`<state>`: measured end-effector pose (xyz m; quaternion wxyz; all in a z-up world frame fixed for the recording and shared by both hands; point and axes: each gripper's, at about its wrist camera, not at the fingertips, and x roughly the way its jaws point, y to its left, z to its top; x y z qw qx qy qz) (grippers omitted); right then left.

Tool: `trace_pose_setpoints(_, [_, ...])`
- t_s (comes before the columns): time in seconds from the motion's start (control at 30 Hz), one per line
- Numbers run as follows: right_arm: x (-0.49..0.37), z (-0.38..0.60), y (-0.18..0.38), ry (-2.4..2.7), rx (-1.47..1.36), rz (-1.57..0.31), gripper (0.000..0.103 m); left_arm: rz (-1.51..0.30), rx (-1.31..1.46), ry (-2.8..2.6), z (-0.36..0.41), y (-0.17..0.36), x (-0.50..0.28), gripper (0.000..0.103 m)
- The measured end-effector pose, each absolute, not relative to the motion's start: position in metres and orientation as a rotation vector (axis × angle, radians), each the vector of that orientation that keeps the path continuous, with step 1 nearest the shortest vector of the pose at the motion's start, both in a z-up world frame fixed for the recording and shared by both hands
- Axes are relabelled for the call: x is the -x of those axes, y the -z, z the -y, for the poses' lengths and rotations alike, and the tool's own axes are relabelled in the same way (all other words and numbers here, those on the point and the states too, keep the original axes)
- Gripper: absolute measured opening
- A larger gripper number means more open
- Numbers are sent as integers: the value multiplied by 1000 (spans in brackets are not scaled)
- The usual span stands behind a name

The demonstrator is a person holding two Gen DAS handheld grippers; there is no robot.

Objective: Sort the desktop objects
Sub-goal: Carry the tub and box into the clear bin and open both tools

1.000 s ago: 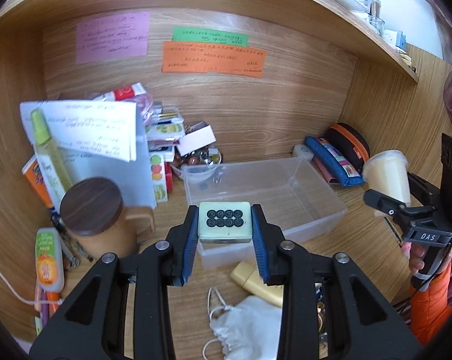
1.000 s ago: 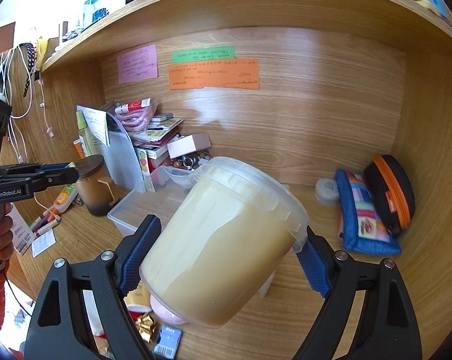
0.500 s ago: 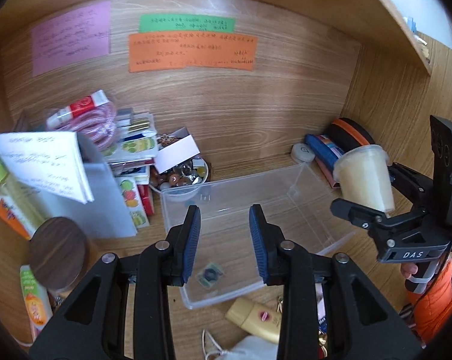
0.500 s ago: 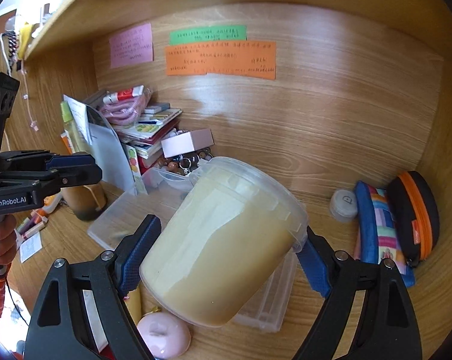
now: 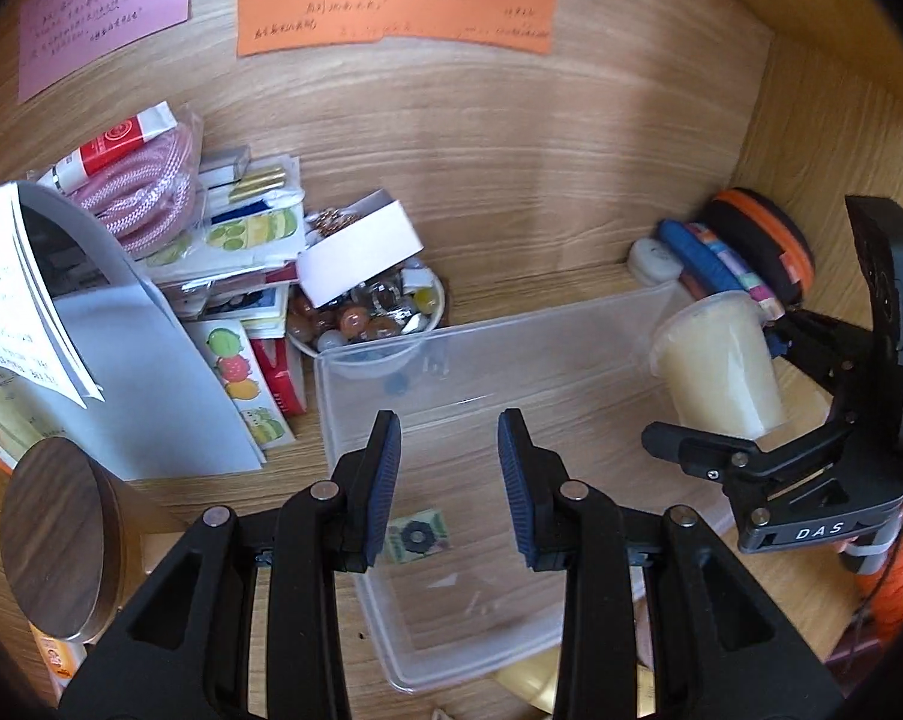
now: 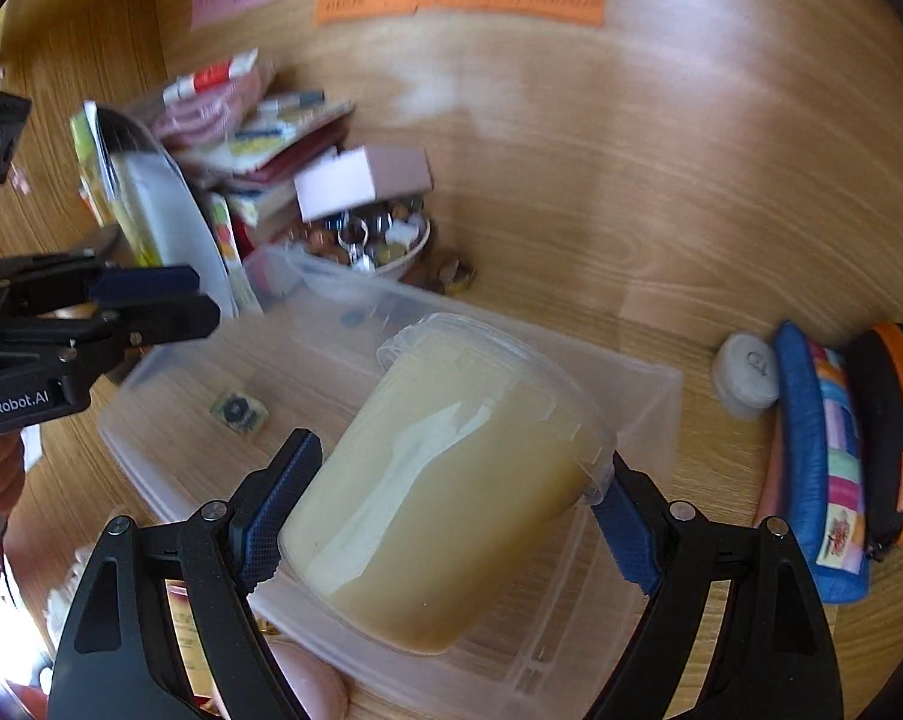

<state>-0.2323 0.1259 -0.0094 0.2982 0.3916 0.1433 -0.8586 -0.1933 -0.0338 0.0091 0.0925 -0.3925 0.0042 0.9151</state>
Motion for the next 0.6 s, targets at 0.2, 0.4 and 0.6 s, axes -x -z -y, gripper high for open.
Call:
trace_pose_setpoints(0.2, [245, -114, 27, 2216, -1147, -461, 84, -31, 1179, -2706, 34, -1, 196, 33])
trace_pose_setpoints(0.4, [253, -106, 44, 2167, -1245, -524, 84, -42, 1172, -2722, 33, 0, 196, 48])
trace_pose_setpoints(0.6, [255, -100, 51, 2167, -1282, -590, 85, -74, 1137, -2752, 35, -2, 187, 61])
